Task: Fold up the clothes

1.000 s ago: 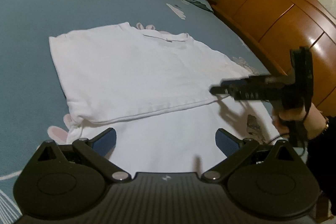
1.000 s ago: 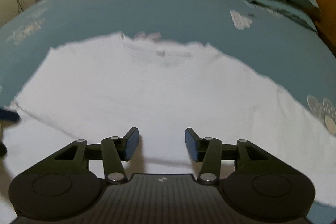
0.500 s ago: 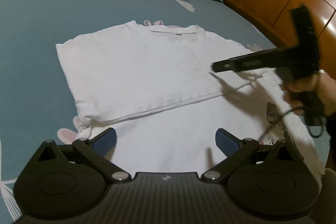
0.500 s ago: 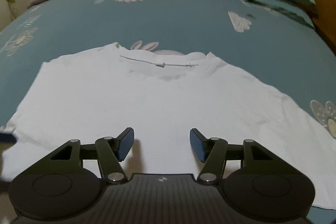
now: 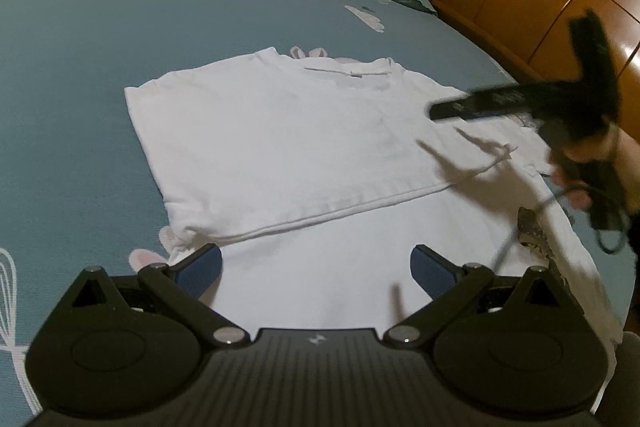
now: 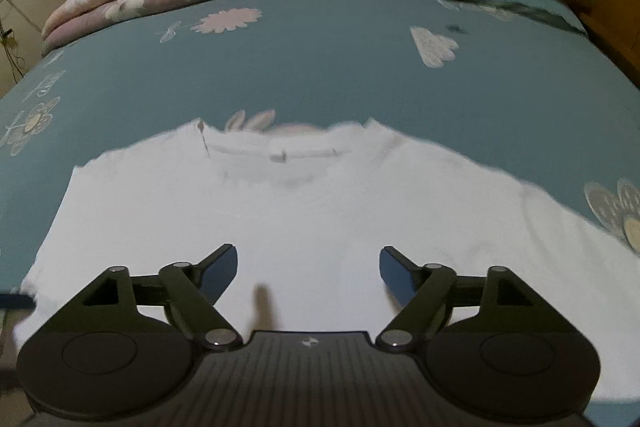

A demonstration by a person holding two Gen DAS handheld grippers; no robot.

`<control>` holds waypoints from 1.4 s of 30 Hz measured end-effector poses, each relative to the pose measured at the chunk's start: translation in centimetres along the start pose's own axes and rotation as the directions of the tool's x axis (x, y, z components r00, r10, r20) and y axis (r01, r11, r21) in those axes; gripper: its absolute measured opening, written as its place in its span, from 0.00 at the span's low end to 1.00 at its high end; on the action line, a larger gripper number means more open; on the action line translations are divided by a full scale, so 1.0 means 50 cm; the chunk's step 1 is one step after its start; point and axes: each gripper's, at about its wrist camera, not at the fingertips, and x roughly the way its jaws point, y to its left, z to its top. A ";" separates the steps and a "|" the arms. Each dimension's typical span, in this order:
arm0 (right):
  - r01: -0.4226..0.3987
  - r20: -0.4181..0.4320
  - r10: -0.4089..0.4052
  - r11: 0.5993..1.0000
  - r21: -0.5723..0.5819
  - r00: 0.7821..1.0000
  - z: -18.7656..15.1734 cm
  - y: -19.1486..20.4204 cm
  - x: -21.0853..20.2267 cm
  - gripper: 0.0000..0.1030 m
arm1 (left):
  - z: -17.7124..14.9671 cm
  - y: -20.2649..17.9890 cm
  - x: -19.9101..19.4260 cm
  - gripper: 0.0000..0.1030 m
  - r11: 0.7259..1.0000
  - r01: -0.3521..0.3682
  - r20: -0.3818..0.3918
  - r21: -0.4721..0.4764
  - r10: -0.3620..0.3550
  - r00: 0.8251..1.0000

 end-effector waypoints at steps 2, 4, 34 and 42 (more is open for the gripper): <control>-0.026 -0.028 0.026 0.999 0.027 0.999 -0.025 -0.023 -0.012 0.81 | 0.000 -0.002 0.000 0.97 1.000 0.002 -0.001 0.003 -0.002 1.000; -0.018 -0.063 0.021 0.999 0.048 0.998 -0.047 -0.048 -0.015 0.81 | 0.001 -0.004 0.000 0.97 1.000 0.006 -0.001 0.006 -0.006 1.000; 0.013 -0.054 -0.019 0.994 -0.111 0.998 -0.021 0.055 -0.033 0.89 | 0.006 -0.044 -0.048 0.97 0.995 0.003 0.000 0.096 -0.003 1.000; 0.030 -0.062 -0.040 0.988 -0.150 0.997 -0.013 0.127 0.019 0.99 | 0.010 -0.059 -0.072 0.97 0.987 -0.069 -0.035 0.145 0.075 0.997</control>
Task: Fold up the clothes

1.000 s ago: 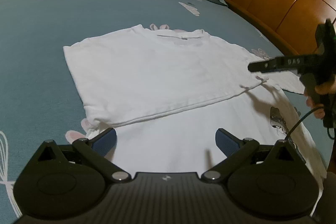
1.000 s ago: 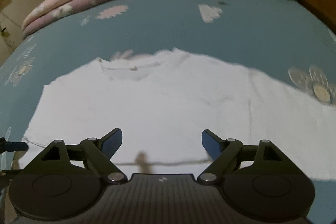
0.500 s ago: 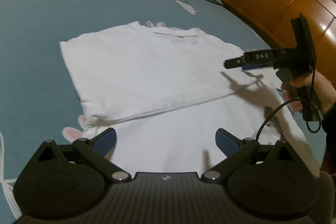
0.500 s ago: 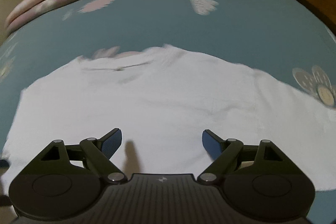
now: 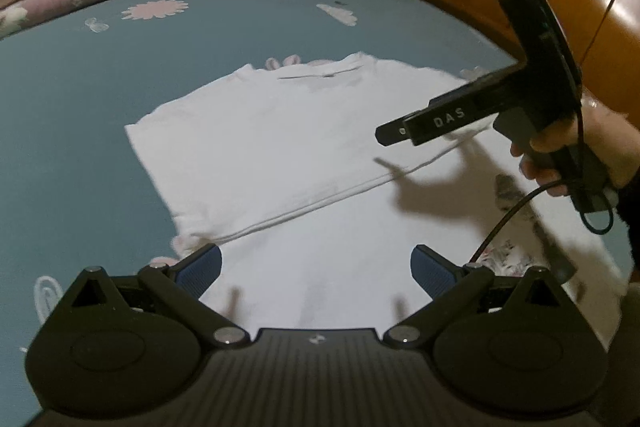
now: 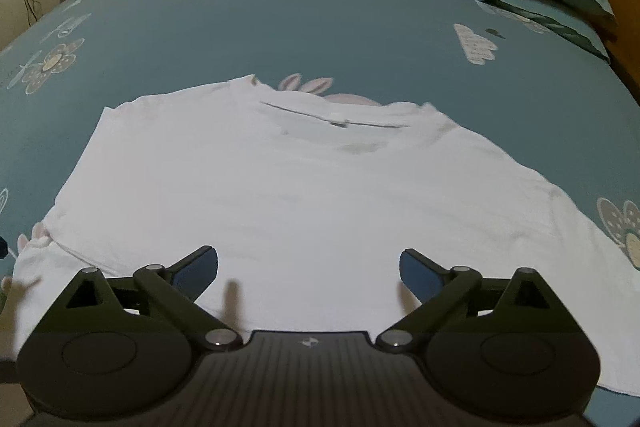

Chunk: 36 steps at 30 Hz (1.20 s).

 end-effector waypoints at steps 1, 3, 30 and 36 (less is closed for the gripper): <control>-0.002 0.000 0.002 1.000 -0.006 1.000 0.001 0.012 0.006 1.00 | -0.001 0.002 0.002 0.97 1.000 -0.006 -0.006 -0.002 0.006 1.000; 0.007 -0.013 -0.007 1.000 -0.019 1.000 0.001 0.029 0.026 1.00 | -0.002 0.005 0.005 0.97 1.000 -0.015 -0.017 -0.005 0.015 1.000; -0.036 -0.064 0.032 0.998 -0.056 0.997 0.022 0.105 0.060 1.00 | 0.002 0.001 -0.011 0.97 1.000 0.002 0.007 -0.007 -0.002 1.000; -0.035 -0.054 0.033 0.999 -0.026 0.998 -0.048 0.065 -0.031 1.00 | 0.001 0.007 -0.017 0.97 1.000 -0.003 0.018 -0.024 0.003 1.000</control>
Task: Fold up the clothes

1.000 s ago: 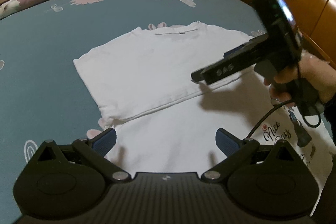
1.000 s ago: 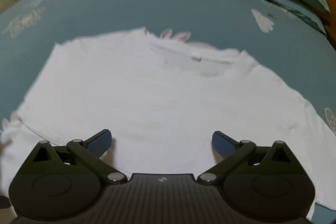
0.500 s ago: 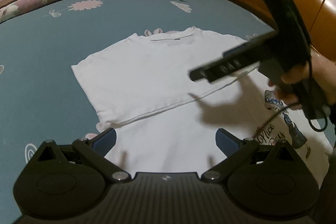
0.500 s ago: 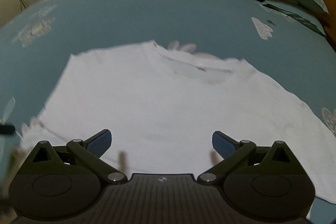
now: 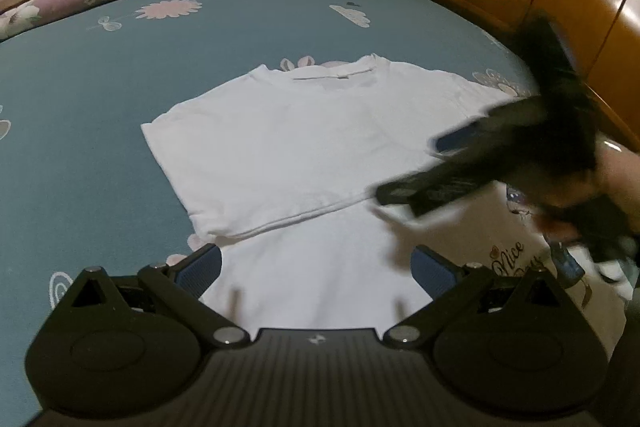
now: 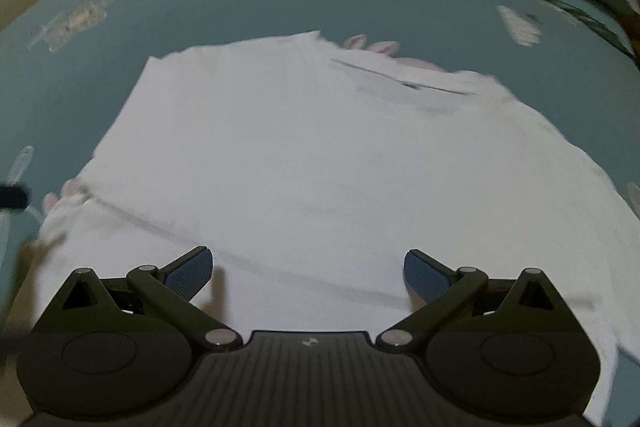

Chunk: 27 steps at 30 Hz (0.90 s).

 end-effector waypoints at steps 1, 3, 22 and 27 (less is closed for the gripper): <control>0.007 0.018 -0.007 1.000 0.014 1.000 -0.022 -0.013 -0.025 1.00 | 0.000 0.001 -0.001 0.97 1.000 0.003 0.003 -0.005 -0.003 1.000; 0.036 0.041 -0.038 0.998 0.047 0.998 -0.073 -0.041 -0.069 1.00 | 0.000 0.002 -0.001 0.97 1.000 0.005 0.007 -0.010 -0.005 1.000; 0.016 0.138 -0.053 0.967 0.255 0.989 -0.304 -0.123 -0.137 1.00 | -0.004 -0.008 0.033 0.97 1.000 0.007 -0.004 -0.016 -0.007 1.000; 0.041 0.133 -0.068 0.979 0.198 0.989 -0.324 -0.125 -0.129 1.00 | -0.004 -0.017 0.036 0.97 0.999 0.031 0.003 -0.012 -0.031 1.000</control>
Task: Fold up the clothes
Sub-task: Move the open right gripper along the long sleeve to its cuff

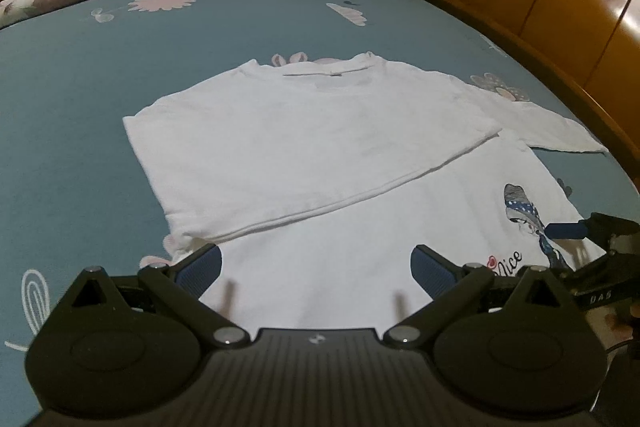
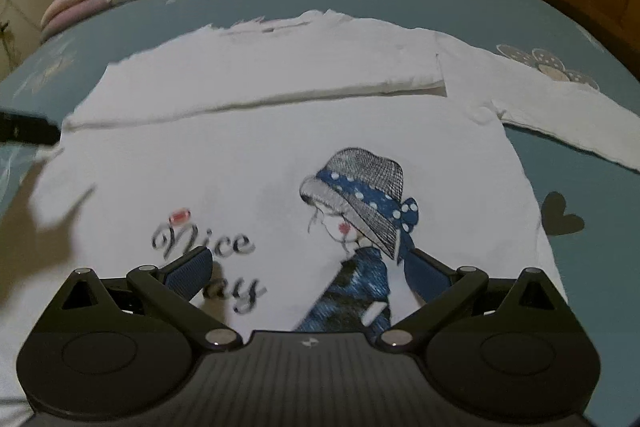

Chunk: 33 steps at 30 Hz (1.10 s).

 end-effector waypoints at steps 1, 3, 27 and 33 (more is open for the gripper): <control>0.003 0.003 -0.003 1.000 -0.009 1.000 -0.005 -0.001 -0.001 1.00 | 0.000 -0.002 0.000 0.97 1.000 0.003 0.000 0.000 -0.003 1.000; 0.008 0.006 -0.008 1.000 -0.027 1.000 -0.014 -0.003 -0.004 1.00 | 0.001 -0.007 0.000 0.97 1.000 0.000 -0.003 0.005 0.000 1.000; -0.115 0.184 0.046 0.918 0.380 0.982 0.010 -0.259 -0.127 1.00 | 0.035 -0.136 -0.007 0.97 0.995 0.093 0.013 0.038 -0.094 0.996; -0.144 0.247 -0.013 0.784 0.605 0.969 -0.033 -0.455 -0.160 1.00 | 0.034 -0.179 0.027 0.97 0.990 0.118 -0.013 0.078 -0.117 0.993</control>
